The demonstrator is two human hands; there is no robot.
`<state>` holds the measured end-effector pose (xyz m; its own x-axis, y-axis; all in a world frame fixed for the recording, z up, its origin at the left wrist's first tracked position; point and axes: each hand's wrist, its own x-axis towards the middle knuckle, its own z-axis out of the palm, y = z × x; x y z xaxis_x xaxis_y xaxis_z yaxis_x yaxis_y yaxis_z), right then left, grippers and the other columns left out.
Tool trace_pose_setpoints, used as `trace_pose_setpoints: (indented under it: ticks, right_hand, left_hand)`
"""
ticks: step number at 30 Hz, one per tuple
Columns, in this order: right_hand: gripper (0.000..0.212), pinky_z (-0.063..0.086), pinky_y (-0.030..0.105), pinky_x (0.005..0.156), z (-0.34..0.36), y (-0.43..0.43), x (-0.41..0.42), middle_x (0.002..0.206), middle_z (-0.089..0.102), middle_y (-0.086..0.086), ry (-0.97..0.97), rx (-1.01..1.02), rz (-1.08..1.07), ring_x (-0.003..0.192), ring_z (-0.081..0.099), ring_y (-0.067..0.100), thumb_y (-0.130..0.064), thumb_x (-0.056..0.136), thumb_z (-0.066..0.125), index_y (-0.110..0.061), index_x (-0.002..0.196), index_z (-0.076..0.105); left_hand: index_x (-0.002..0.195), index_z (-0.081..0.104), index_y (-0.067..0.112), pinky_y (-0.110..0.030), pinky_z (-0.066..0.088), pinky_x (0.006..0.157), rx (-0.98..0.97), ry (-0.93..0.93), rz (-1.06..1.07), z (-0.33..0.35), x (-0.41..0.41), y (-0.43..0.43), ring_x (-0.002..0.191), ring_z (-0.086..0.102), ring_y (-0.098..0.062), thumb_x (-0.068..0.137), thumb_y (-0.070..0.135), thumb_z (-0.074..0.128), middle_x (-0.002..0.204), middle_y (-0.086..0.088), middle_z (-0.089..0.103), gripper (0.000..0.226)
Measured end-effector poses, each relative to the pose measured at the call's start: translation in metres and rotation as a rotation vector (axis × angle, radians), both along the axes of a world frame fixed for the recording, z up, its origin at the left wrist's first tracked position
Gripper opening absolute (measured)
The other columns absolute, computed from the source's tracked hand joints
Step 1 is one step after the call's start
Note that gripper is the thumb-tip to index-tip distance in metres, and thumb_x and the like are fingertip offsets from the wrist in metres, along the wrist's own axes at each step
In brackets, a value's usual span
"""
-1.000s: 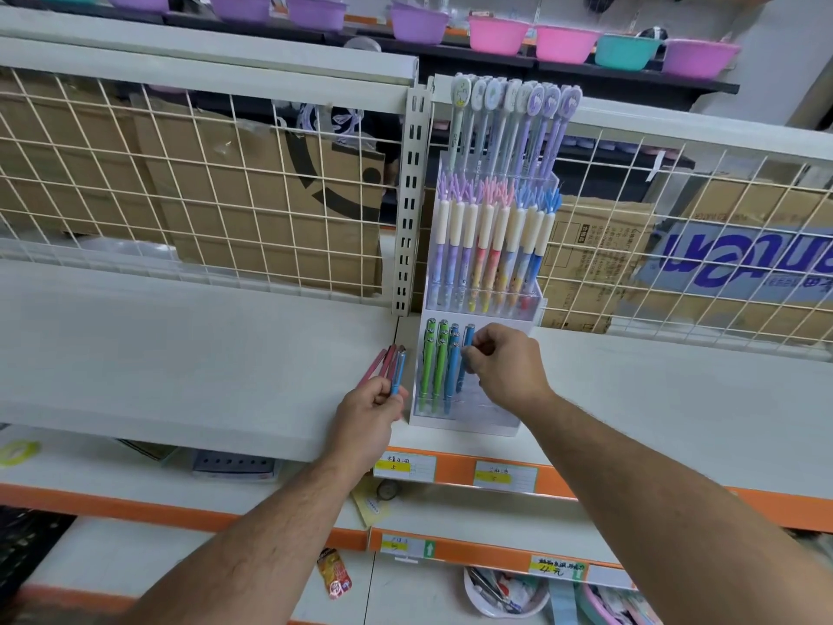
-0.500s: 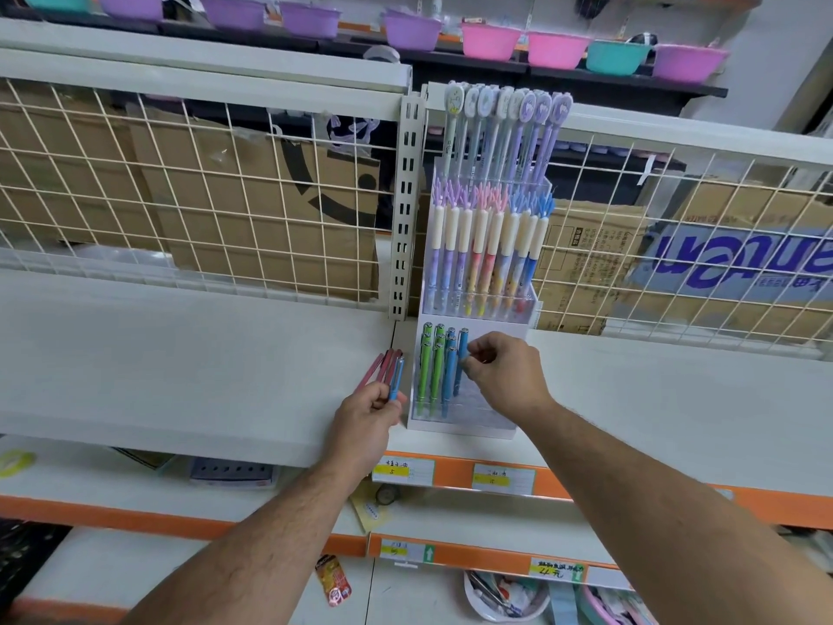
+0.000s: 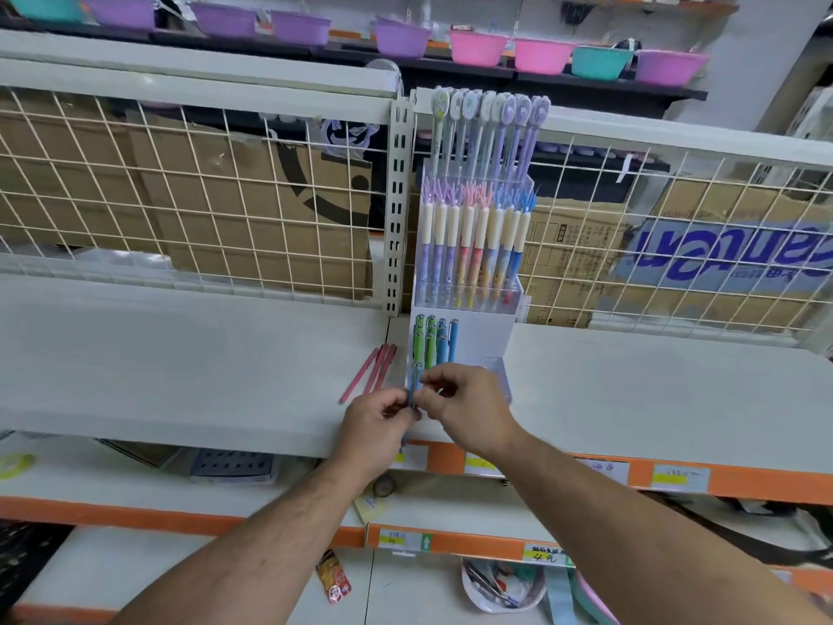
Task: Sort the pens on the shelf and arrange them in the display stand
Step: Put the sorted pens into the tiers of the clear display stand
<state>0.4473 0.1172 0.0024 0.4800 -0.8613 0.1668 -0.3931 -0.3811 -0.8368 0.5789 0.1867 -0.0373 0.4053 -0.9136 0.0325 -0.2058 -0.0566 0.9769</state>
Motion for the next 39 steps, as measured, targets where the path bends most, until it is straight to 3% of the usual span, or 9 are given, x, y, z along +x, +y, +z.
trace_pose_setpoints:
  ticks: [3,6,10,15,18,22,30,35,39]
  right_hand:
    - [0.020,0.044,0.021,0.055,0.005,0.003,-0.004,0.055,0.061,-0.017,-0.004,0.020,0.038,0.049,0.051,0.002,-0.010,0.088,0.072,-0.024,0.074,0.067]
    - [0.022,0.043,0.017,0.052,0.009,0.007,-0.009,0.062,0.064,-0.008,-0.014,0.035,0.054,0.050,0.054,0.002,-0.010,0.089,0.071,-0.022,0.072,0.064]
    - [0.015,0.051,0.030,0.056,0.020,0.003,-0.017,0.067,0.067,0.009,-0.037,0.024,-0.016,0.057,0.056,0.012,-0.010,0.089,0.069,-0.013,0.076,0.063]
    - [0.013,0.060,0.039,0.064,0.040,-0.020,-0.029,0.072,0.071,0.008,-0.057,-0.032,-0.177,0.065,0.068,0.022,-0.014,0.090,0.069,-0.014,0.077,0.065]
    - [0.015,0.061,0.049,0.071,0.049,-0.034,-0.030,0.074,0.072,0.007,-0.096,-0.036,-0.221,0.076,0.070,0.030,-0.014,0.091,0.068,-0.017,0.077,0.064]
    - [0.011,0.059,0.052,0.070,0.051,-0.044,-0.025,0.076,0.070,0.010,-0.081,-0.080,-0.227,0.077,0.068,0.033,-0.015,0.090,0.068,-0.017,0.080,0.064]
    - [0.013,0.060,0.047,0.073,0.038,-0.051,-0.018,0.079,0.071,0.003,0.043,-0.107,-0.233,0.079,0.069,0.025,-0.017,0.091,0.068,-0.023,0.081,0.063]
    - [0.005,0.061,0.043,0.072,0.026,-0.053,-0.016,0.077,0.071,0.000,0.087,-0.093,-0.239,0.075,0.068,0.023,-0.016,0.089,0.069,-0.017,0.085,0.069]
    - [0.005,0.051,0.026,0.063,0.020,-0.052,-0.013,0.078,0.070,0.000,0.156,-0.116,-0.232,0.070,0.064,0.019,-0.015,0.090,0.070,-0.017,0.085,0.069]
  left_hand:
    - [0.083,0.075,0.017,-0.042,0.057,0.072,0.015,-0.086,-0.047,0.006,-0.002,0.003,0.077,0.065,-0.019,0.093,0.005,0.060,0.080,0.000,0.070,0.021]
    - [0.085,0.075,0.017,-0.027,0.053,0.065,-0.003,-0.155,-0.093,0.010,-0.003,0.004,0.073,0.063,-0.012,0.094,0.008,0.059,0.080,0.000,0.070,0.020]
    - [0.099,0.073,0.025,-0.015,0.051,0.070,0.038,-0.257,-0.144,0.009,0.003,0.004,0.084,0.065,-0.005,0.091,0.017,0.066,0.092,0.009,0.071,0.013]
    - [0.086,0.067,0.030,-0.027,0.051,0.081,0.193,-0.600,-0.119,-0.006,0.037,-0.001,0.089,0.059,-0.005,0.084,0.024,0.067,0.093,0.015,0.062,0.007]
    - [0.086,0.068,0.033,-0.030,0.051,0.086,0.262,-0.622,-0.121,-0.017,0.047,-0.002,0.096,0.057,-0.008,0.080,0.030,0.071,0.097,0.016,0.060,0.007]
    - [0.086,0.068,0.035,-0.031,0.050,0.089,0.255,-0.614,-0.137,-0.023,0.051,-0.005,0.097,0.056,-0.006,0.079,0.032,0.072,0.098,0.018,0.058,0.008]
    - [0.085,0.064,0.039,-0.031,0.051,0.092,0.250,-0.603,-0.171,-0.027,0.056,-0.008,0.097,0.056,-0.003,0.078,0.035,0.072,0.099,0.021,0.056,0.011]
    - [0.086,0.064,0.038,-0.031,0.050,0.092,0.249,-0.603,-0.168,-0.027,0.056,-0.009,0.097,0.056,-0.003,0.080,0.034,0.072,0.098,0.021,0.055,0.012]
    - [0.086,0.064,0.038,-0.031,0.050,0.092,0.251,-0.595,-0.165,-0.028,0.056,-0.008,0.098,0.055,-0.003,0.080,0.034,0.073,0.098,0.021,0.055,0.012]
